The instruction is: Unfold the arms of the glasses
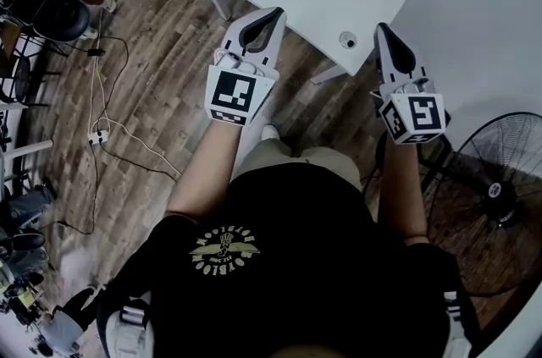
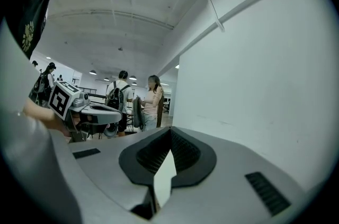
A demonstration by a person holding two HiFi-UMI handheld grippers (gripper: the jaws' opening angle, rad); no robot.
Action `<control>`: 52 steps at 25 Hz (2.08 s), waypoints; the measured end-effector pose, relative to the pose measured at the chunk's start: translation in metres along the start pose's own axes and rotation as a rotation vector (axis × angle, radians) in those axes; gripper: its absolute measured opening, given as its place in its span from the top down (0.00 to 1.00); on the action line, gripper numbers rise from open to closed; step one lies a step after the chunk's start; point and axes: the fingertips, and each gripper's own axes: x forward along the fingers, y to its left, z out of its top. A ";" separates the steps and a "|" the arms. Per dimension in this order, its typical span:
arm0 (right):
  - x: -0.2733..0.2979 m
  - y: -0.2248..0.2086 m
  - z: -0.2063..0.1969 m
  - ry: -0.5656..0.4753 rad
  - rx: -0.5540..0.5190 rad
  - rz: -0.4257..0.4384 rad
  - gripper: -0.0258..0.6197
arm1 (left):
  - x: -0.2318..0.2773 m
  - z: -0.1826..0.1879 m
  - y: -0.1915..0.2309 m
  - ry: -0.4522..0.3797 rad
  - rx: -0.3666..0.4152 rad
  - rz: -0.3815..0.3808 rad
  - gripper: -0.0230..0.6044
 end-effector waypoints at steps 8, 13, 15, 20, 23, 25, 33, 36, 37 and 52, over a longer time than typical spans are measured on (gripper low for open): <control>0.008 -0.002 0.013 -0.012 -0.011 -0.022 0.96 | -0.001 -0.004 0.023 0.039 -0.009 0.021 0.95; 0.021 -0.022 0.012 -0.014 -0.003 -0.024 0.96 | 0.018 -0.002 0.031 0.044 -0.003 0.032 0.95; 0.027 -0.029 0.013 -0.015 -0.008 -0.015 0.96 | 0.027 -0.003 0.033 0.046 -0.002 0.037 0.95; 0.057 -0.051 0.011 -0.012 -0.004 0.005 0.96 | 0.059 -0.007 0.043 0.059 0.004 0.041 0.95; 0.081 -0.059 0.009 -0.004 -0.006 0.030 0.96 | 0.077 -0.010 0.056 0.068 -0.002 0.054 0.95; 0.093 -0.063 0.006 0.008 -0.004 0.045 0.96 | 0.085 -0.013 0.062 0.076 -0.010 0.060 0.95; 0.126 -0.077 0.004 0.022 -0.009 0.086 0.96 | 0.109 -0.017 0.085 0.082 -0.020 0.095 0.95; 0.135 -0.086 0.004 0.022 -0.007 0.095 0.96 | 0.118 -0.019 0.088 0.085 -0.021 0.103 0.95; 0.138 -0.088 0.004 0.023 -0.006 0.098 0.96 | 0.121 -0.020 0.089 0.088 -0.022 0.105 0.95; 0.167 -0.131 0.027 -0.031 0.002 0.167 0.96 | 0.158 0.009 0.096 0.087 0.008 0.169 0.95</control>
